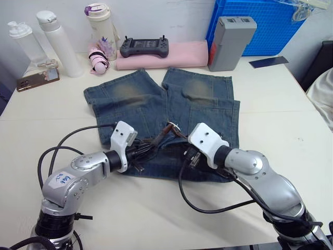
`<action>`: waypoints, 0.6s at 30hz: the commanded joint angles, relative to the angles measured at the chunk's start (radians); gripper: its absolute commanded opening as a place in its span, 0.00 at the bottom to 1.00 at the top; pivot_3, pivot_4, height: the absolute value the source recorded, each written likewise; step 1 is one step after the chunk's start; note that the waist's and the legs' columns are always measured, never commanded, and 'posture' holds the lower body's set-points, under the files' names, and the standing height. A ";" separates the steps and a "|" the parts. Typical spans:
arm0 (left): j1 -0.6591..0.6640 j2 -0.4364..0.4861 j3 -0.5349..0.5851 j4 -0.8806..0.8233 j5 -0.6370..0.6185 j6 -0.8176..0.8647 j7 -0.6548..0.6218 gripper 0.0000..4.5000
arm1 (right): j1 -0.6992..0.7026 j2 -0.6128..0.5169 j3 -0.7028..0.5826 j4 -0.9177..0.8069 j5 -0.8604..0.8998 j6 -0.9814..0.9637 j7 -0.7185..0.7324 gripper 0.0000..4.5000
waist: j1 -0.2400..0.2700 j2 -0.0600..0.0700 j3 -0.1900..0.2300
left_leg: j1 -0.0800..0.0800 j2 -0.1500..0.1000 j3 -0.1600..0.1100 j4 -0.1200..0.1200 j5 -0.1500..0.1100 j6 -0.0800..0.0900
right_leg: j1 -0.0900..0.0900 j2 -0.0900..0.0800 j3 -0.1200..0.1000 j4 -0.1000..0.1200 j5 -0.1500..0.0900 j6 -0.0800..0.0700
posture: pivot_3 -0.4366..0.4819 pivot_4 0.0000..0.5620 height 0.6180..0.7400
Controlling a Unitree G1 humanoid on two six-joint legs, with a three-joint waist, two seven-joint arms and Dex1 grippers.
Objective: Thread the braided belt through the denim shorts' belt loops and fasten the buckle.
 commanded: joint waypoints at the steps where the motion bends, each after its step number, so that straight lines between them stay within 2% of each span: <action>1: -0.009 -0.007 0.002 -0.024 0.004 0.000 0.005 0.00 | -0.023 -0.011 0.023 -0.048 -0.011 -0.012 0.001 0.01 | 0.000 0.000 0.000 | 0.000 0.000 0.000 0.000 0.000 0.000 | 0.000 0.000 0.000 0.000 0.000 0.000 | 0.48 0.27 1.00; 4: -0.024 -0.017 0.010 -0.021 -0.003 0.008 0.009 0.00 | -0.023 -0.042 0.050 -0.048 -0.029 -0.027 0.011 0.01 | 0.001 0.000 0.000 | 0.000 0.000 0.000 0.000 0.000 0.000 | 0.000 0.000 0.000 0.000 0.000 0.000 | 0.48 0.27 1.00; 7: -0.013 -0.012 0.017 -0.027 -0.007 0.011 0.003 0.00 | -0.012 -0.002 0.009 -0.041 -0.011 -0.003 -0.009 0.01 | 0.000 0.000 0.000 | 0.000 0.000 0.000 0.000 0.000 0.000 | 0.000 0.000 0.000 0.000 0.000 0.000 | 0.48 0.27 1.00; 14: 0.085 0.056 0.058 -0.032 0.008 0.015 -0.031 0.00 | -0.015 0.180 -0.213 -0.011 0.069 0.136 -0.061 0.01 | -0.006 0.000 0.000 | 0.000 0.001 0.000 0.000 0.000 0.000 | 0.000 0.001 0.000 0.000 0.000 0.000 | 0.48 0.27 1.00; 18: 0.081 0.050 0.073 -0.024 0.009 0.044 0.001 0.00 | -0.024 0.183 -0.235 -0.012 0.088 0.163 -0.064 0.01 | -0.004 0.000 0.000 | 0.000 0.000 0.000 0.000 0.000 0.000 | 0.000 0.000 0.000 0.000 0.000 0.000 | 0.48 0.27 1.00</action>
